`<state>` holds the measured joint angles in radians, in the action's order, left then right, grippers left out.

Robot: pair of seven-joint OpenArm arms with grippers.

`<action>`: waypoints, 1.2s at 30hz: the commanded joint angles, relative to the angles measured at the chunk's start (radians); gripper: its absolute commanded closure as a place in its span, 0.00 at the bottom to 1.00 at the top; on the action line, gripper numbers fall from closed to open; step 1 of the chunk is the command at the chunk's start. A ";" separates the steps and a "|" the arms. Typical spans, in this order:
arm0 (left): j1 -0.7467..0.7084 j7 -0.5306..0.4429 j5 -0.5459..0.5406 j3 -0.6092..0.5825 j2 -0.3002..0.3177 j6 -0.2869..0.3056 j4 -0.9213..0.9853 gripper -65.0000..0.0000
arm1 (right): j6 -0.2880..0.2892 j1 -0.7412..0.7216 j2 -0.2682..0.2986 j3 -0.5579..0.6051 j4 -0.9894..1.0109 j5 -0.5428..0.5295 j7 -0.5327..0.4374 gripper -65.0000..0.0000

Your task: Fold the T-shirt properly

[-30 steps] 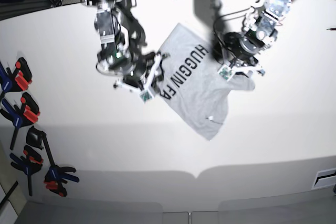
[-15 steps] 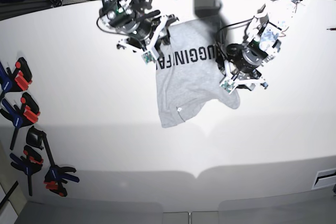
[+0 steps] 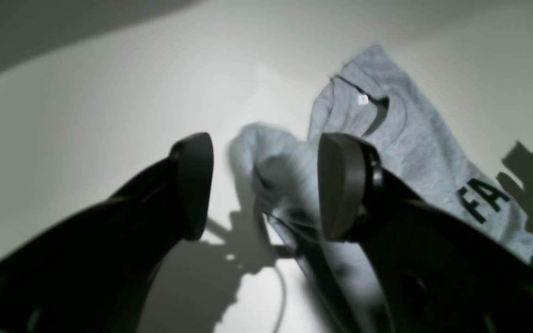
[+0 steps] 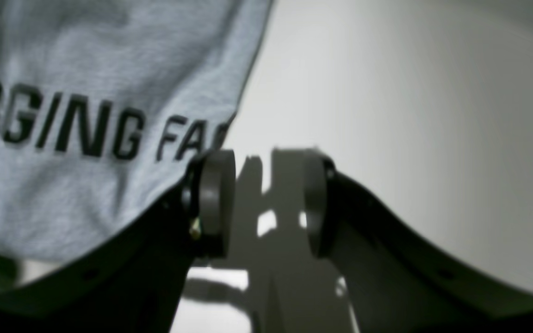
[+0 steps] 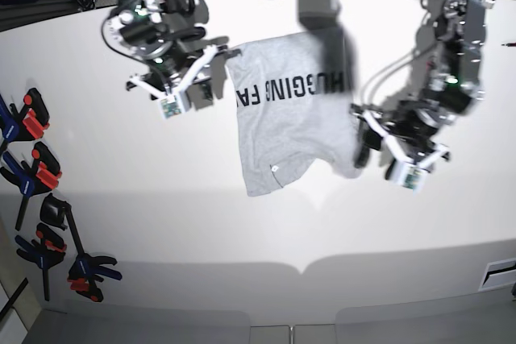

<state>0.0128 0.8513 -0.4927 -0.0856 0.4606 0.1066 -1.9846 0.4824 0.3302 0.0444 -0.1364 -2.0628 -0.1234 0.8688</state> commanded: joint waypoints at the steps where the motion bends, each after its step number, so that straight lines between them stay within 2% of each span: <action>1: -0.003 0.003 -0.032 0.038 0.008 0.018 -0.032 0.49 | 0.033 -0.005 0.000 -0.027 -0.036 -0.033 -0.004 0.64; 7: -0.119 0.035 -0.202 0.276 0.008 0.153 -0.079 0.49 | 0.124 0.016 0.006 -0.204 -0.100 -0.224 0.066 0.64; 12: -0.237 0.113 -0.329 0.459 0.008 0.255 -0.080 0.49 | 0.212 0.107 0.006 -0.377 -0.153 -0.438 0.151 0.64; 15: -0.330 0.132 -0.413 0.537 0.008 0.333 -0.087 0.49 | 0.216 0.181 0.006 -0.483 -0.194 -0.544 0.198 0.64; 20: -0.504 0.247 -0.676 0.631 0.008 0.514 -0.177 0.49 | 0.216 0.338 0.006 -0.668 -0.248 -0.752 0.249 0.64; 25: -0.670 0.307 -0.694 0.723 0.008 0.526 -0.310 0.49 | 0.216 0.506 0.006 -0.799 -0.251 -0.965 0.369 0.64; 29: -0.809 0.369 -0.690 0.789 0.008 0.526 -0.334 0.49 | 0.216 0.625 0.006 -0.817 -0.250 -1.139 0.470 0.64; 33: -0.967 0.350 -0.676 0.811 0.007 0.528 -0.332 0.51 | 0.216 0.724 0.037 -0.793 -0.247 -1.166 0.509 0.64; 36: -1.073 0.329 -0.676 0.810 0.005 0.562 -0.332 0.51 | 0.216 0.779 0.082 -0.772 -0.237 -1.141 0.508 0.64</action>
<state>-1.0492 1.1904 -1.1496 0.7181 0.4572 0.6624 -2.3043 0.6926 1.0924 0.1219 -0.9039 -2.2917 -1.2503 1.3834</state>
